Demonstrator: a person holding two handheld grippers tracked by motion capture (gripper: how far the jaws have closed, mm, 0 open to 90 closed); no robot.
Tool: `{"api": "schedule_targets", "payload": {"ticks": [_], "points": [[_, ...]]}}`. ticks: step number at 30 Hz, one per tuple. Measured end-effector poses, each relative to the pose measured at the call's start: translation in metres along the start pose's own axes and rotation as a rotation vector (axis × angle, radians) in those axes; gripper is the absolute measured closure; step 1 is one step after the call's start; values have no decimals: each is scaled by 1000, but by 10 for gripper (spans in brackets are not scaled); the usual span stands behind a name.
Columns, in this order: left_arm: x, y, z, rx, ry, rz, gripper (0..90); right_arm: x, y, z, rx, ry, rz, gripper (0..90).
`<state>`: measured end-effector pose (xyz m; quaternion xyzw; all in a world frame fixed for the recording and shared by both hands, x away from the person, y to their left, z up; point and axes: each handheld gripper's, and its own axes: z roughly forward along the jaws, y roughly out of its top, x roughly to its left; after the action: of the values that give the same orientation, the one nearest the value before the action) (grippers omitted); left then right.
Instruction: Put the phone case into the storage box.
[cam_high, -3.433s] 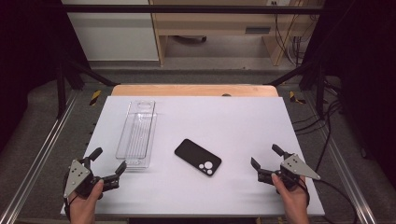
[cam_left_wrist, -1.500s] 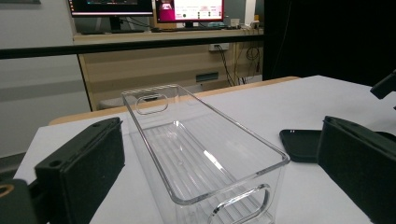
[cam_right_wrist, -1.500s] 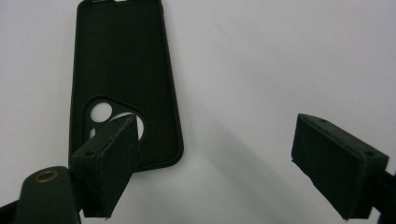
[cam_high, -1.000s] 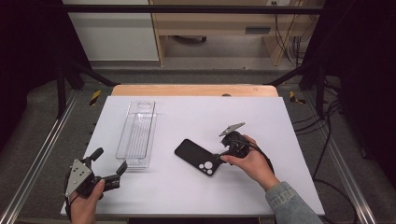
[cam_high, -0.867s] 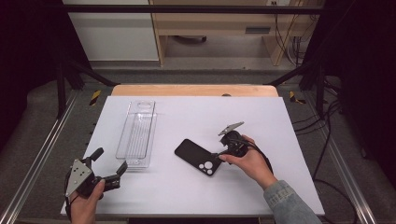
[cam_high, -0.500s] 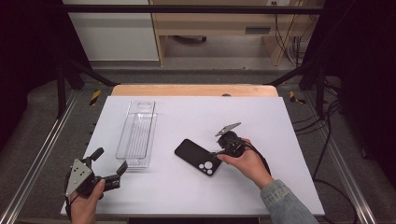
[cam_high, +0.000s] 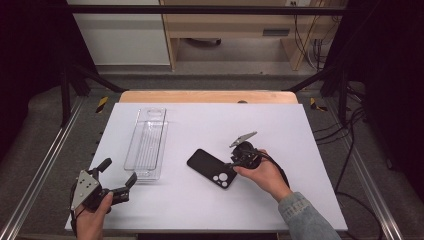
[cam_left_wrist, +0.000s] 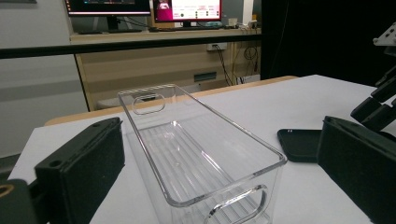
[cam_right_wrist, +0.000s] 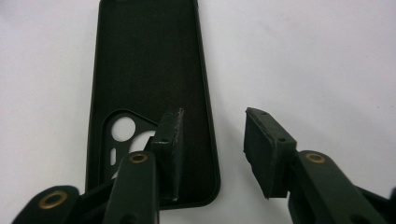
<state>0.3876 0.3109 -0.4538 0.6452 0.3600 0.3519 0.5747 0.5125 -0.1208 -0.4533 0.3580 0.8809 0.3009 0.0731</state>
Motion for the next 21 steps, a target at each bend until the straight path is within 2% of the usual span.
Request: {"api": "schedule_targets", "payload": {"ticks": [3, 7, 12, 21], "points": [[0, 0, 0, -1, -1, -1, 4, -1, -1, 3, 23, 0, -3, 615], [0, 0, 0, -1, 0, -3, 4, -1, -5, 3, 27, 12, -4, 664], [-1, 0, 1, 1, -2, 1, 4, -3, -12, 6, 38, 34, 16, 707], [-1, 0, 0, 3, -1, 2, 4, -7, -16, 4, 32, 47, 18, 755]]}}
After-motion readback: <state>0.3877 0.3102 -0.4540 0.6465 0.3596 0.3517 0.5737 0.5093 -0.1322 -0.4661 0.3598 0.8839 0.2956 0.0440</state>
